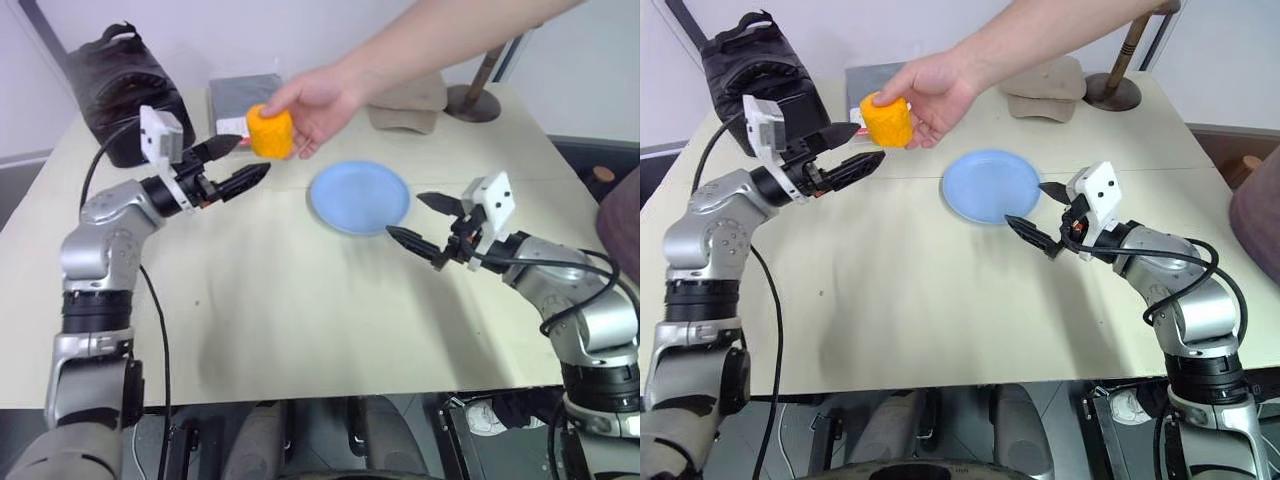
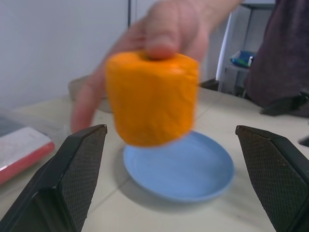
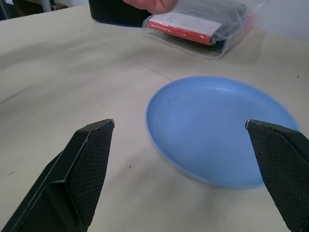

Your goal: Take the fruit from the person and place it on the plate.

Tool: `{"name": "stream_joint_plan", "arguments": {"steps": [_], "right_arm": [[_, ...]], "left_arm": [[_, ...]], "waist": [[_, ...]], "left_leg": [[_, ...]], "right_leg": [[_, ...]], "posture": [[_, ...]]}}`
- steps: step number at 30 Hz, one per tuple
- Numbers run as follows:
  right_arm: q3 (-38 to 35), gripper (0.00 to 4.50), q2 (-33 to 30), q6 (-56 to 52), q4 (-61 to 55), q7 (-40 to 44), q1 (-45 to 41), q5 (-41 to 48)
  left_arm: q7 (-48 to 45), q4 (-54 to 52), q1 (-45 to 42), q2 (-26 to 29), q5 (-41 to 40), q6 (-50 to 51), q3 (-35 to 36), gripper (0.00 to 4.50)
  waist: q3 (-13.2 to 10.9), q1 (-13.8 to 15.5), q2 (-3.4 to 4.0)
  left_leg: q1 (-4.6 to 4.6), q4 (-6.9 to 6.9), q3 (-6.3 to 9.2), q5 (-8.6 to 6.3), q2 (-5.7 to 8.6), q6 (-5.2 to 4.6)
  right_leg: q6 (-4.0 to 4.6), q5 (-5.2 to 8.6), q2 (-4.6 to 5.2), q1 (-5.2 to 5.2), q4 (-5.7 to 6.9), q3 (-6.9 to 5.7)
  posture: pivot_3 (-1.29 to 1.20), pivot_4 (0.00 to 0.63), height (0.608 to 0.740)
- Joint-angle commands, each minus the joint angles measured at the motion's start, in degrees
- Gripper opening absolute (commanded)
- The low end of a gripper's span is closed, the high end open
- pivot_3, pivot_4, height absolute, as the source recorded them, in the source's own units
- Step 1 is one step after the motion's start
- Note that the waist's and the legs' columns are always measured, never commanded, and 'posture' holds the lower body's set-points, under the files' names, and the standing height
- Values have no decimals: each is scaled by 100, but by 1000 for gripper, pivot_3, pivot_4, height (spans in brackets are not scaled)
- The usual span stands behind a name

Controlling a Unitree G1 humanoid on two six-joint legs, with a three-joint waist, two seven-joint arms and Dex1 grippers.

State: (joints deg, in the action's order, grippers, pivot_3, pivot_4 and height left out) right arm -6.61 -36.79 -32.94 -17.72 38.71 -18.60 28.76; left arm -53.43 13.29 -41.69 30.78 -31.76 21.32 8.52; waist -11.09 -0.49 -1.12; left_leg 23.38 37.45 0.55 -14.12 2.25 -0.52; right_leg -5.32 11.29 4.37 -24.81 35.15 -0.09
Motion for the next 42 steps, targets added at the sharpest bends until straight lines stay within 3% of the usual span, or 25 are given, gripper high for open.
{"name": "stream_joint_plan", "arguments": {"steps": [1, 12, 15, 17, 18, 25, 30, 42], "right_arm": [[-114, 4466, 66, 120, -269, -107, 12, -17], [-144, 4466, 136, 153, -314, -263, 129, -65], [-151, 4500, 141, 167, -315, -287, 152, -69], [-154, 4500, 146, 175, -313, -300, 158, -73], [-154, 4500, 148, 185, -301, -305, 158, -78], [-147, 4500, 166, 213, -261, -312, 152, -93], [-122, 4500, 214, 271, -204, -322, 167, -128], [-232, 4500, 425, 349, -431, -604, 479, -236]], "left_arm": [[-105, 274, -393, -106, 172, -368, -32, 4500], [-277, 883, -889, -583, 450, -689, -159, 4500], [-290, 901, -899, -631, 496, -717, -156, 3659], [-305, 897, -893, -641, 512, -741, -134, 2690], [-311, 895, -892, -645, 509, -750, -120, 2554], [-290, 899, -883, -629, 535, -782, -108, 2554], [-537, 1073, -780, -715, 940, -1075, -541, 2554], [-437, 4311, -2283, -1675, 1711, -2586, -688, 2554]], "waist": [[0, 1, 0], [0, -5, 0], [0, -4, 0], [0, -4, 0], [0, -4, 0], [0, -3, 0], [0, -2, 0], [-1, 126, -2]], "left_leg": [[0, 1, 0, 0, 0, 0], [0, 0, 0, 0, 0, 0], [0, 1, 0, 0, 0, 0], [0, 1, 0, 0, 0, 0], [0, 1, 0, 0, 0, 0], [0, 1, 1, 0, 0, 0], [0, 1, 0, 0, 0, 0], [6, 26, -4, -10, 1, -18]], "right_leg": [[0, 0, 0, 0, 0, 0], [-1, 0, -1, 0, 1, 0], [-1, 0, -1, 0, 2, 0], [-1, 0, -1, 0, 2, 0], [-1, -1, -1, 0, 2, 0], [-1, -1, -1, 0, 2, 0], [-1, -1, -2, 0, 2, 0], [-5, 0, -5, 5, 2, -2]], "posture": [[0, 150, 740], [0, 150, 740], [0, 150, 740], [0, 150, 740], [0, 150, 740], [0, 150, 740], [0, 150, 740], [0, 150, 740]]}}
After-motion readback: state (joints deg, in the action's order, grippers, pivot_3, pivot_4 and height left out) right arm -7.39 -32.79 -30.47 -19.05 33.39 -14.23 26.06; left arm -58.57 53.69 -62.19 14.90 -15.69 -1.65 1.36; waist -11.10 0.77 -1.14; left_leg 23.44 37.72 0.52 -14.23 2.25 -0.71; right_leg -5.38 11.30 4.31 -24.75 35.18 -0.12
